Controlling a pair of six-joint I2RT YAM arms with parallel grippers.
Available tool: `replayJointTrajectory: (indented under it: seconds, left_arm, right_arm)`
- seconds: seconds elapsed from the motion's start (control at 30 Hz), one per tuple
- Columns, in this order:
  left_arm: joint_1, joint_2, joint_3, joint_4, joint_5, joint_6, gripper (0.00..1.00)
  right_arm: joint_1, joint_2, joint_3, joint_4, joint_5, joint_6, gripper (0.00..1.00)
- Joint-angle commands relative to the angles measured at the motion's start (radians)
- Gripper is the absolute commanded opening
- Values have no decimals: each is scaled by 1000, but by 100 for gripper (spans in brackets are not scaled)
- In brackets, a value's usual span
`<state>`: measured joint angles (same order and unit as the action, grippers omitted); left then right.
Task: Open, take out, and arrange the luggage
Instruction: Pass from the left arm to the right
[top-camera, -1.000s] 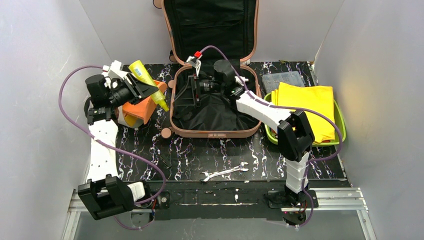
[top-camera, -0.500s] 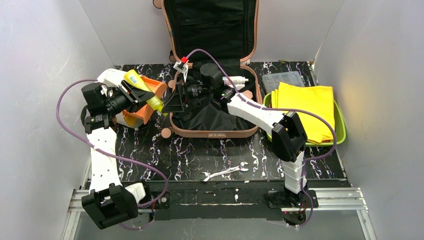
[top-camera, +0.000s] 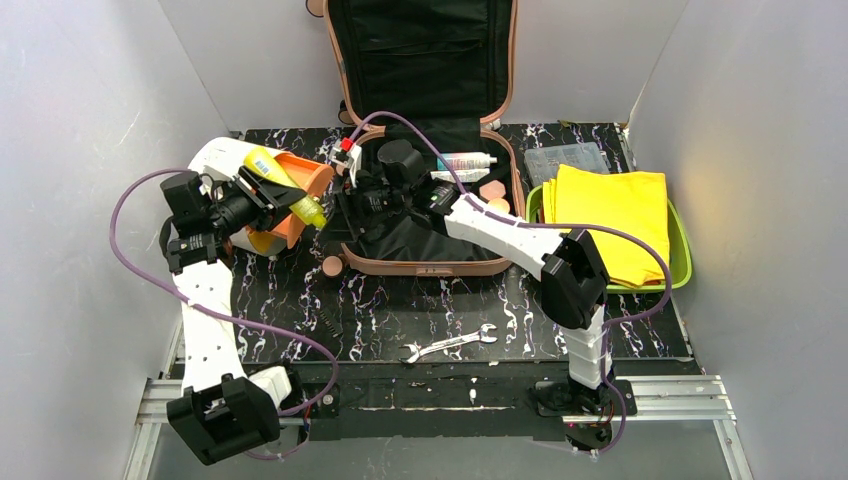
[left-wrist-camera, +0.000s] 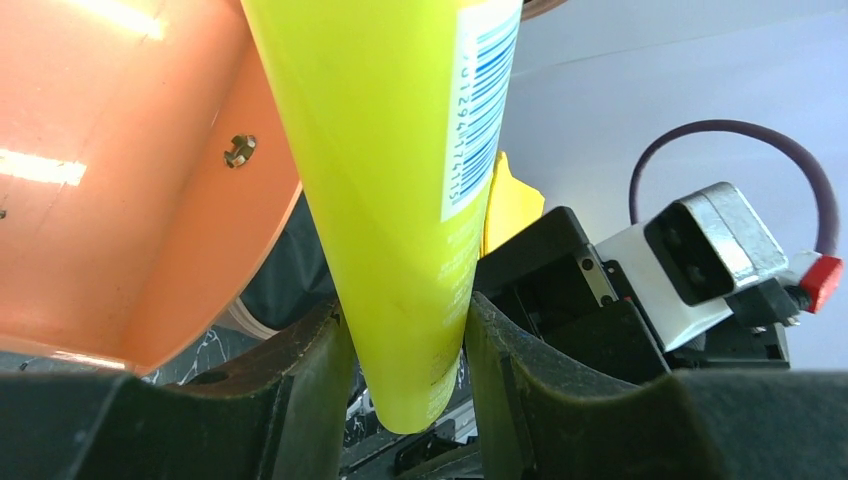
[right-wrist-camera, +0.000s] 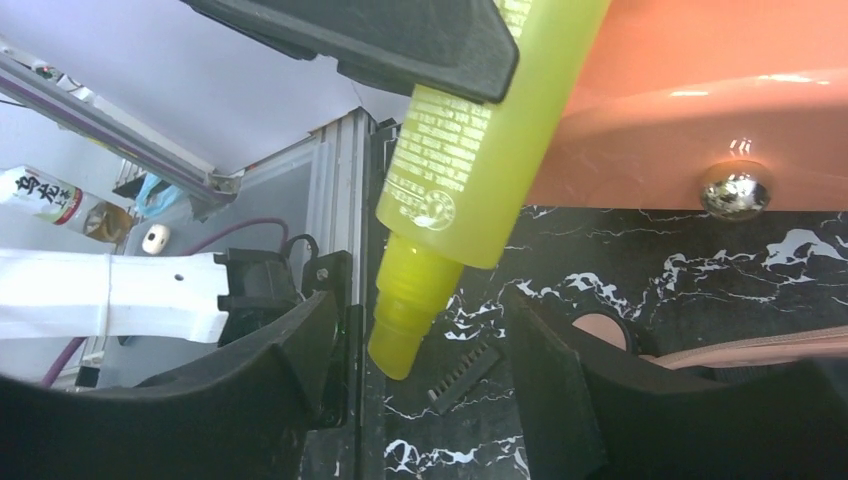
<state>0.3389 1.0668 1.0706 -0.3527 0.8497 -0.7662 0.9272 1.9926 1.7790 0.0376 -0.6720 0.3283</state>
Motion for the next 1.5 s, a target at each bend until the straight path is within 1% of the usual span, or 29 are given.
replayJointTrajectory:
  seconds: [0.0,0.13,0.27,0.3,0.53,0.7,0.8,1.03,1.17,1.23,1.27,1.33,1.43,1.47]
  left_arm:
    - [8,-40,-4,-26,-6,24,0]
    - [10,-42,-14,-42,-17,35,0]
    - [10,-43,-19,-50,-29,41,0]
    - [10,-45,-24,-51,-29,39,0]
    - [10,-57,-33,-52,-32,41,0]
    - [11,-66,-37,-48,-34,37,0]
    - [12,-72,-39,-47,-35,37,0]
    - [12,-83,-62,-35,-37,38,0]
    - [12,-88,-71,-41,-41,48,0]
    - [11,-91,-73,-39,-39,49,0]
    - [11,-91,-75,-37,-38,49,0]
    - [11,-92,-76,-37,-40,49,0]
    - [12,-92,-75,-43,-46,55,0]
    - [12,-93,-72,-44,-47,57,6]
  right_arm:
    - [5,-4,60,0,14,-32,69]
    - [13,1,71,10,-5,-22,65]
    - [27,14,96,-1,-14,-23,54]
    - [29,17,104,-2,-13,-23,53]
    - [38,45,134,-8,-7,-9,55]
    - [39,60,149,-50,50,-19,55]
    - [39,60,135,-67,64,-15,57]
    - [38,70,122,28,35,148,58]
    - [38,78,141,49,28,199,58]
    - [38,82,143,50,33,214,51]
    - [38,84,142,51,34,218,40]
    - [38,89,138,55,29,236,22]
    - [38,87,126,64,25,259,11]
    - [38,85,124,66,24,266,9]
